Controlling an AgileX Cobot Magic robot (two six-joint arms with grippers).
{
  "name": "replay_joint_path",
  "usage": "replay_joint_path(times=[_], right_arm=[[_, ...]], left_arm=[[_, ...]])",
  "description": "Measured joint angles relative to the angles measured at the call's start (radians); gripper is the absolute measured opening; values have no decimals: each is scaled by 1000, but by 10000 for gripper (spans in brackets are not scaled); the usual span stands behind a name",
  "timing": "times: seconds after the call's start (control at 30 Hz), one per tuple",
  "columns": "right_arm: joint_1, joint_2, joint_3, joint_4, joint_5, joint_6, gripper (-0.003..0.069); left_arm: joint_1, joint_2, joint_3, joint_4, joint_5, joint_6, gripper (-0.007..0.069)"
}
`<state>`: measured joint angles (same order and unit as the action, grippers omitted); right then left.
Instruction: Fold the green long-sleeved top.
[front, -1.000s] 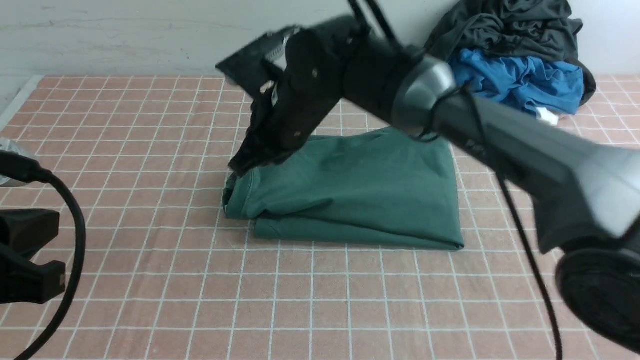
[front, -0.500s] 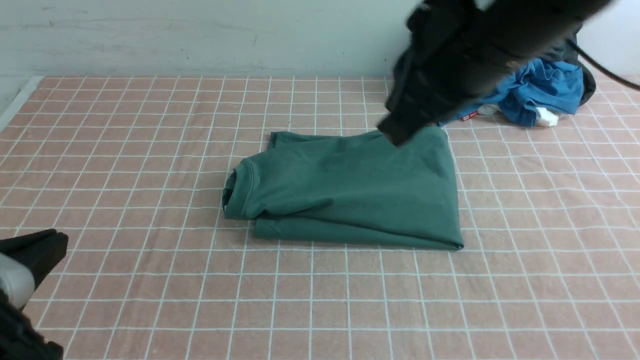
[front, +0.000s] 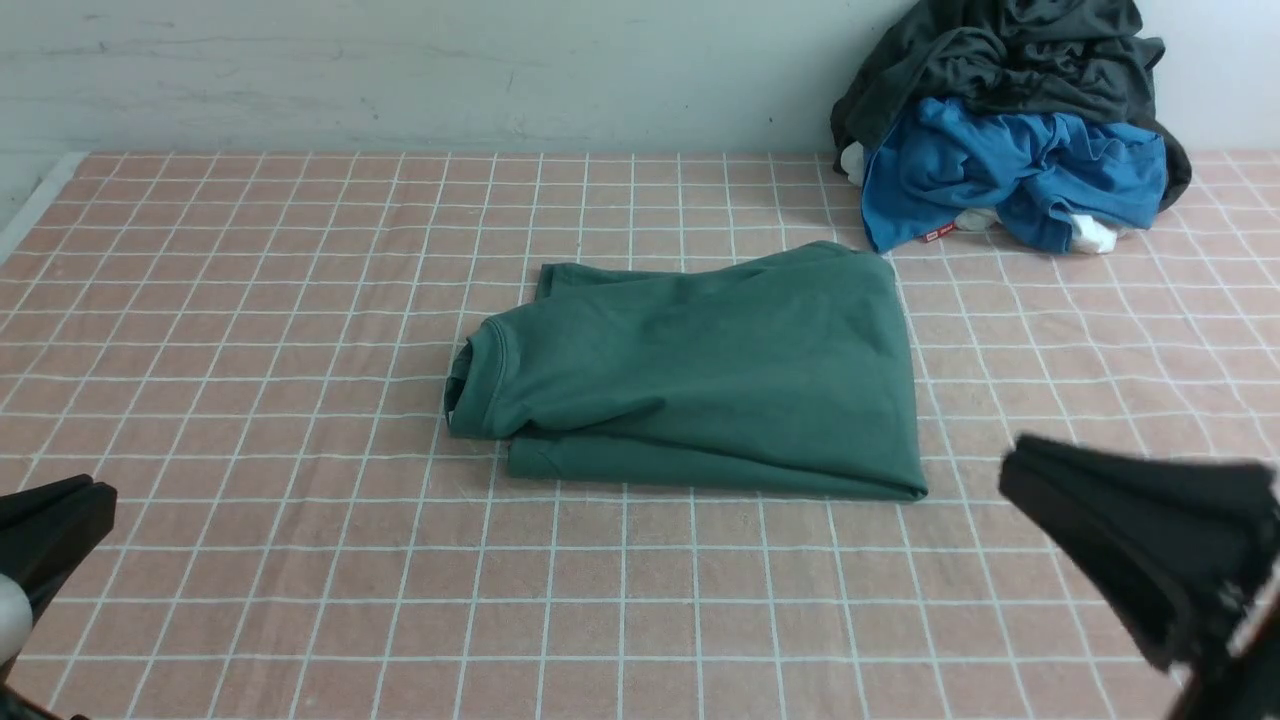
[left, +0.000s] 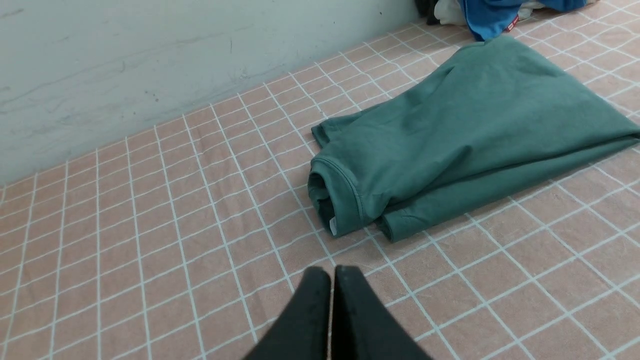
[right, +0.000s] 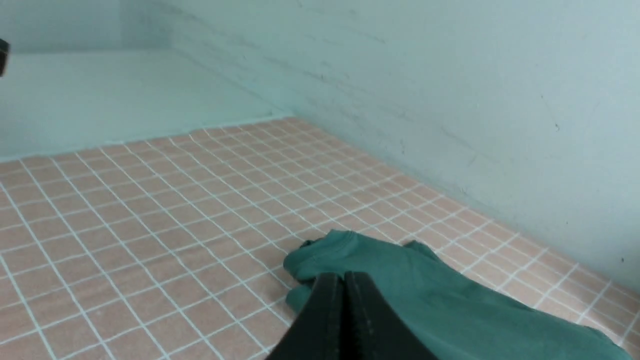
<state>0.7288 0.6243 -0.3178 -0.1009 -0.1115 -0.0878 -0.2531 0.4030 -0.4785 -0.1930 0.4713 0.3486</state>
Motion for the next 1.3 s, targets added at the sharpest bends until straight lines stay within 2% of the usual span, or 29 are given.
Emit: replay_joint_path(times=[0.13, 0.3, 0.43, 0.6, 0.67, 0.83, 0.93, 0.97, 1.0, 1.1, 1.3], right_arm=[[0, -127, 189, 0, -95, 0, -14], [0, -205, 335, 5, -74, 0, -14], [-1, -226, 344, 94, 144, 2, -14], [-32, -326, 345, 184, 324, 35, -14], [-74, -377, 345, 189, 360, 60, -14], [-334, -601, 344, 133, 454, 174, -14], [-506, -633, 344, 80, 455, 219, -14], [-525, -634, 344, 77, 456, 225, -14], [-587, -634, 344, 56, 459, 239, -14], [-645, -634, 344, 49, 461, 250, -14], [-652, -634, 343, 47, 461, 241, -14]], left_arm=[[0, 0, 0, 0, 0, 0, -7], [0, 0, 0, 0, 0, 0, -7], [0, 0, 0, -1, 0, 0, -7], [0, -1, 0, -1, 10, 0, -7], [0, -1, 0, -1, 18, 0, -7], [0, -1, 0, -1, 26, 0, -7], [0, -2, 0, -1, 28, 0, -7], [0, -2, 0, -1, 28, 0, -7], [0, -2, 0, 0, 29, 0, -7], [0, -2, 0, 0, 31, 0, -7], [0, -2, 0, 0, 31, 0, -7]])
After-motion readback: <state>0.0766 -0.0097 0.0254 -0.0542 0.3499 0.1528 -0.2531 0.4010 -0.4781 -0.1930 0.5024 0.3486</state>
